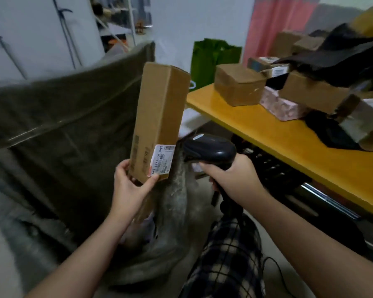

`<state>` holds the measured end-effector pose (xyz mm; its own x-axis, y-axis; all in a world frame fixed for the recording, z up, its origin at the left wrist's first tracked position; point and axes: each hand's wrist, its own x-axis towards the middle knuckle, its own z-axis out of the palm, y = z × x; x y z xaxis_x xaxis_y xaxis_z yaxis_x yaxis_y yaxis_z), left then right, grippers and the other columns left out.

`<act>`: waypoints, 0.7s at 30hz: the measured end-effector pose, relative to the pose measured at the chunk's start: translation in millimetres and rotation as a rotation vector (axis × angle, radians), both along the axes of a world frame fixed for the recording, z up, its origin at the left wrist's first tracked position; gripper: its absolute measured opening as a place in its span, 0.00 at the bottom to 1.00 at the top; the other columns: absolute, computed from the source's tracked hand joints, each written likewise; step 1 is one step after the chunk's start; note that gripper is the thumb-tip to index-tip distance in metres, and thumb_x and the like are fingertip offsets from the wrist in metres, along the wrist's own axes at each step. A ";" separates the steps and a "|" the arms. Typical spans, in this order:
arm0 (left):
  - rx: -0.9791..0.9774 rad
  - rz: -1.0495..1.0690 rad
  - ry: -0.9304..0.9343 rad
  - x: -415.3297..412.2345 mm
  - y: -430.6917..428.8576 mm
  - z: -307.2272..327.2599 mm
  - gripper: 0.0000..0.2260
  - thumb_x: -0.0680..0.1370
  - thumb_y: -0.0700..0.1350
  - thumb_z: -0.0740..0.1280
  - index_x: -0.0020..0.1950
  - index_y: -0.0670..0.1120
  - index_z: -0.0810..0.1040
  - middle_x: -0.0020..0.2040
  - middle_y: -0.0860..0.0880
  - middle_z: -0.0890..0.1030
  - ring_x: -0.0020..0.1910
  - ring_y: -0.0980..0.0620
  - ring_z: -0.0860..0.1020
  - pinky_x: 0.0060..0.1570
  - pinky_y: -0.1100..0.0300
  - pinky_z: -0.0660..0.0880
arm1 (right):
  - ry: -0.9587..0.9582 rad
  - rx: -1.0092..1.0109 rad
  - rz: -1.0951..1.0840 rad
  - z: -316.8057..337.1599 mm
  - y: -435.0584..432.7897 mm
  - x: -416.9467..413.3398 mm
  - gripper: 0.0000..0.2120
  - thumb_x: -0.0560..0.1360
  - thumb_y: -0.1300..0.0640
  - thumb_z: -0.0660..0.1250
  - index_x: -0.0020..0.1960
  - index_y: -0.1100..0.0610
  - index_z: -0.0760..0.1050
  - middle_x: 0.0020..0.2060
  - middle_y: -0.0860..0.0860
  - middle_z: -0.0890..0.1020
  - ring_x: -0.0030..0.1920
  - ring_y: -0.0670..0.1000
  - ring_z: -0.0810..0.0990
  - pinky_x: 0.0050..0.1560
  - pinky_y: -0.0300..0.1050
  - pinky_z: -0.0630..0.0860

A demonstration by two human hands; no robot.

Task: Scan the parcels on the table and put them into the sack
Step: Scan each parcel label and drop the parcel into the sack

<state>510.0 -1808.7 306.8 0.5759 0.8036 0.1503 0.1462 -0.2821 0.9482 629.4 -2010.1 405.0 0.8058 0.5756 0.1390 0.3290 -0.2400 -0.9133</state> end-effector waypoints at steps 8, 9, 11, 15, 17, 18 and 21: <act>-0.043 0.191 0.359 -93.6 40.2 -79.2 0.37 0.68 0.49 0.78 0.70 0.41 0.63 0.67 0.43 0.69 0.65 0.48 0.71 0.66 0.50 0.70 | -0.046 -0.131 0.192 -66.3 79.4 -18.7 0.12 0.70 0.51 0.75 0.33 0.47 0.74 0.24 0.40 0.78 0.30 0.36 0.77 0.30 0.29 0.69; -0.064 0.184 0.407 -100.7 40.9 -88.0 0.38 0.68 0.49 0.78 0.70 0.41 0.62 0.67 0.43 0.69 0.65 0.47 0.71 0.66 0.48 0.71 | -0.043 -0.144 0.203 -74.4 83.0 -20.5 0.12 0.70 0.50 0.75 0.32 0.47 0.73 0.24 0.41 0.77 0.29 0.36 0.77 0.30 0.31 0.69; -0.088 0.166 0.502 -107.4 45.1 -101.8 0.37 0.68 0.49 0.78 0.70 0.40 0.62 0.66 0.41 0.70 0.64 0.46 0.72 0.64 0.48 0.72 | -0.035 -0.183 0.235 -87.2 87.3 -20.8 0.13 0.70 0.50 0.74 0.32 0.48 0.73 0.24 0.43 0.77 0.29 0.37 0.77 0.32 0.34 0.69; -0.050 0.141 0.641 -85.9 62.5 -105.4 0.36 0.68 0.52 0.77 0.68 0.38 0.66 0.64 0.40 0.70 0.60 0.44 0.74 0.59 0.52 0.74 | -0.015 -0.215 0.246 -101.9 88.8 -12.6 0.12 0.70 0.50 0.74 0.36 0.48 0.71 0.28 0.45 0.79 0.35 0.44 0.80 0.36 0.44 0.75; -0.018 0.136 0.718 -62.0 74.1 -99.2 0.35 0.68 0.54 0.77 0.67 0.40 0.67 0.62 0.40 0.70 0.59 0.42 0.73 0.56 0.52 0.73 | -0.032 -0.240 0.220 -105.1 89.6 -5.0 0.11 0.68 0.48 0.74 0.36 0.46 0.71 0.30 0.44 0.80 0.38 0.46 0.80 0.37 0.45 0.75; -0.014 0.129 0.764 -49.3 78.7 -97.2 0.35 0.68 0.55 0.76 0.67 0.40 0.67 0.62 0.41 0.70 0.60 0.42 0.73 0.56 0.51 0.72 | -0.029 -0.261 0.206 -106.1 89.7 -1.2 0.11 0.68 0.45 0.73 0.35 0.46 0.72 0.29 0.42 0.79 0.36 0.43 0.80 0.35 0.43 0.74; -0.031 0.106 0.874 -18.8 81.2 -102.5 0.35 0.70 0.56 0.74 0.69 0.41 0.65 0.65 0.40 0.67 0.62 0.39 0.71 0.59 0.49 0.71 | 0.000 -0.320 0.166 -115.9 85.6 5.8 0.12 0.66 0.41 0.72 0.34 0.47 0.75 0.27 0.42 0.80 0.32 0.40 0.78 0.31 0.41 0.72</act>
